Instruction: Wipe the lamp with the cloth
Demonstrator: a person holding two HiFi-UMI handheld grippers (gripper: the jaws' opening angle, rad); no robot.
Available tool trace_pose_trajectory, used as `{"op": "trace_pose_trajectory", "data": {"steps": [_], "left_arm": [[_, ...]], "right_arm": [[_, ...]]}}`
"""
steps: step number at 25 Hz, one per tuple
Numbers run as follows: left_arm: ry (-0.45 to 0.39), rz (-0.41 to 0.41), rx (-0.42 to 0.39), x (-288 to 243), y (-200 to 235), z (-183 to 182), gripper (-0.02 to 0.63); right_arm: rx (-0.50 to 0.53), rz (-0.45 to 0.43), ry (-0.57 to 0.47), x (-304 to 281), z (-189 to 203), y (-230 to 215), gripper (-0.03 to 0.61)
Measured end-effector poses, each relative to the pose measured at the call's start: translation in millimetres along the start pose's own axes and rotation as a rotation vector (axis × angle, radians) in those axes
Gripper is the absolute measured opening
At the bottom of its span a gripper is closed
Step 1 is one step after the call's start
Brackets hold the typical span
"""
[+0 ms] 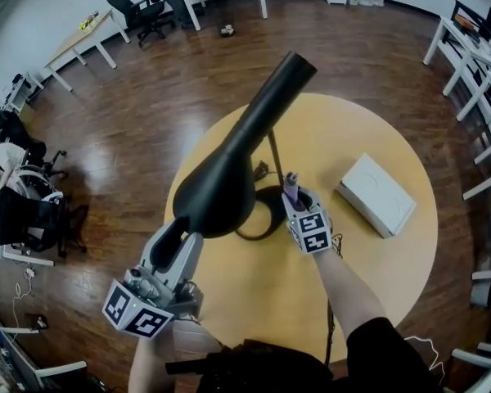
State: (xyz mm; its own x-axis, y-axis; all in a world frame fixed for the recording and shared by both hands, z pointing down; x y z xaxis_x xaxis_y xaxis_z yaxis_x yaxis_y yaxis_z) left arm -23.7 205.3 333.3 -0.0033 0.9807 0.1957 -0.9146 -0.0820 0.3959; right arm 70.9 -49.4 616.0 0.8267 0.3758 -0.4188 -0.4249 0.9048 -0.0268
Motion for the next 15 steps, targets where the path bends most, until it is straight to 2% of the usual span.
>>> {"op": "trace_pose_trajectory", "data": {"steps": [2, 4, 7, 9, 11, 15], "left_arm": [[0.002, -0.006, -0.004, 1, -1, 1, 0.155], [0.0, -0.016, -0.005, 0, -1, 1, 0.155], [0.001, -0.031, -0.012, -1, -3, 1, 0.153], [-0.002, -0.029, -0.016, -4, -2, -1, 0.149], [-0.002, -0.026, -0.017, -9, 1, -1, 0.149], [0.004, -0.063, -0.018, -7, 9, 1, 0.122]], "right_arm": [[-0.003, 0.012, 0.038, -2, 10, 1, 0.097], [-0.018, -0.012, 0.115, -4, 21, 3, 0.097], [-0.013, -0.116, 0.237, 3, 29, 8, 0.097], [0.044, -0.167, 0.258, 14, 20, 7, 0.095], [0.105, -0.181, 0.185, 28, -3, 5, 0.095], [0.188, -0.197, -0.046, 66, -69, 10, 0.095]]}}
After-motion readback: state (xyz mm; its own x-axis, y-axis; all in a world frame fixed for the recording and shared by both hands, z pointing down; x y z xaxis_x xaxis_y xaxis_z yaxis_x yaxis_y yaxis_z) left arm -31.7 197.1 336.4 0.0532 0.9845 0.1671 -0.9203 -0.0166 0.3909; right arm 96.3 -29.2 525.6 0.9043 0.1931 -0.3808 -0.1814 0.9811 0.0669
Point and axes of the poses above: the fingertips, and each gripper's own axes: x backward along the fingers, y to its left, z out of its underside, the point moved 5 cm from there along x, backward along the fingers, and after that the axes turned 3 degrees about z, right-handed, at the moved point
